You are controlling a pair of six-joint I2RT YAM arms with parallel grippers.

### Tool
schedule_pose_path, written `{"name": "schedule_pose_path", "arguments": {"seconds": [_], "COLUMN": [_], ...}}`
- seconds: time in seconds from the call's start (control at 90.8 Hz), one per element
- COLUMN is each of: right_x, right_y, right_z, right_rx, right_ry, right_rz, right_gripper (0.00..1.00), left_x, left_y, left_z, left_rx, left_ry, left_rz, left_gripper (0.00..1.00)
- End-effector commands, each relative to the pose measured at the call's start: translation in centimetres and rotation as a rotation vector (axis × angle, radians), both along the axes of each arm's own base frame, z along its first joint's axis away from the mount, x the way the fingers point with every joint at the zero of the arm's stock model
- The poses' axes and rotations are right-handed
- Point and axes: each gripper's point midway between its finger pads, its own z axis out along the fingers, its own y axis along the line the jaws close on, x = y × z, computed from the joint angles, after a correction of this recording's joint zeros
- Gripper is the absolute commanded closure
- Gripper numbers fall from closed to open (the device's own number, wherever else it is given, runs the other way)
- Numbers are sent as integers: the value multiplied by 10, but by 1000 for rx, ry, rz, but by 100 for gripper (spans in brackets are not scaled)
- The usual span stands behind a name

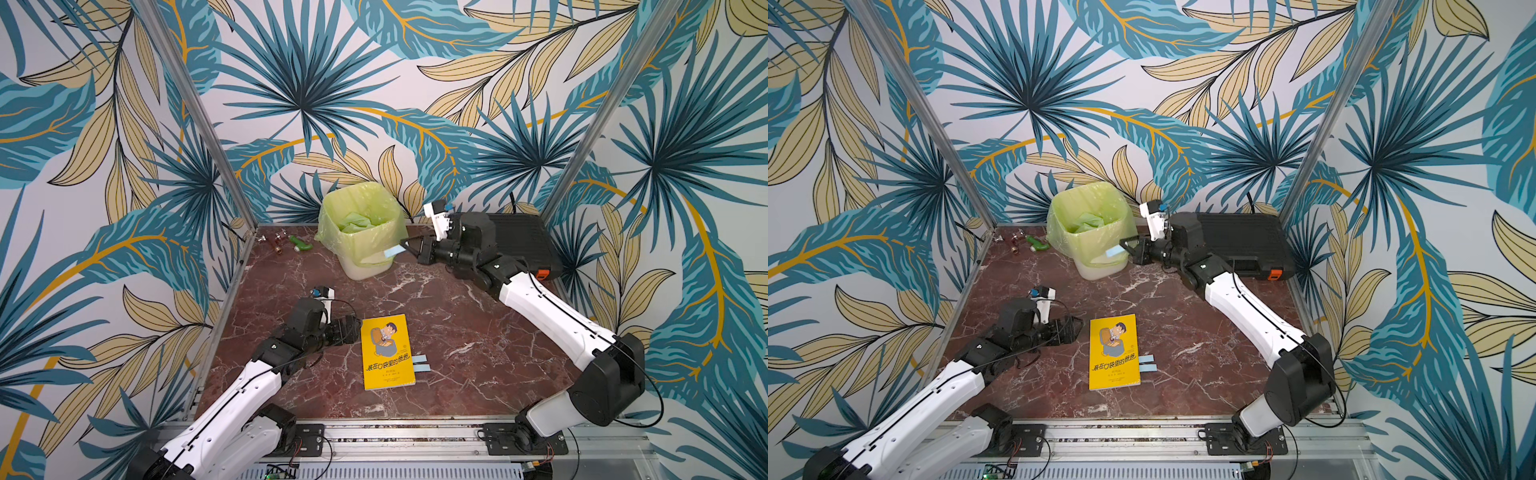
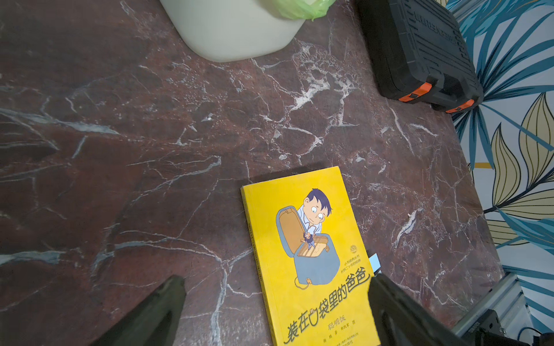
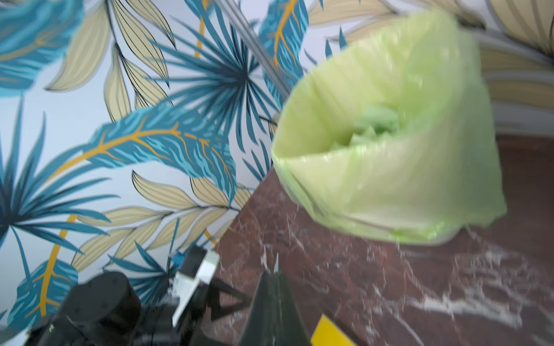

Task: Peel off the used sticky note
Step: Place the note in the trash bin.

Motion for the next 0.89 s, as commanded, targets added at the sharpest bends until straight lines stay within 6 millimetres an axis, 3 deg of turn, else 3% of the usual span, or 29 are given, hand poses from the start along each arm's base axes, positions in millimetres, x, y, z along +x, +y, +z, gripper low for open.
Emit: {"name": "schedule_pose_path", "arguments": {"seconds": [0.0, 0.066, 0.187, 0.33, 0.463, 0.672, 0.881], "right_x": [33, 55, 94, 128, 147, 147, 116], "right_y": [3, 5, 19, 34, 42, 41, 27], "right_z": [18, 32, 30, 9, -9, -20, -20], "right_rx": [-16, -15, -19, -43, -64, -107, -189], "right_ry": [-72, -101, -106, -77, -44, -10, 21], "right_rz": [-69, -122, -155, -166, -176, -173, -147], "right_gripper": [100, 100, 100, 100, 97, 77, 59], "left_x": [-3, -4, -6, -8, -10, -9, -4], "left_y": [6, 8, 9, 10, 11, 11, 5], "left_z": [-7, -8, -9, -10, -13, -14, -19], "left_rx": [34, 41, 40, 39, 44, 43, 28], "left_ry": [13, 17, 19, 21, 27, 21, 28], "left_rz": [15, 22, 26, 28, 26, 25, 13], "left_gripper": [0, 0, 0, 0, 0, 0, 0]}}
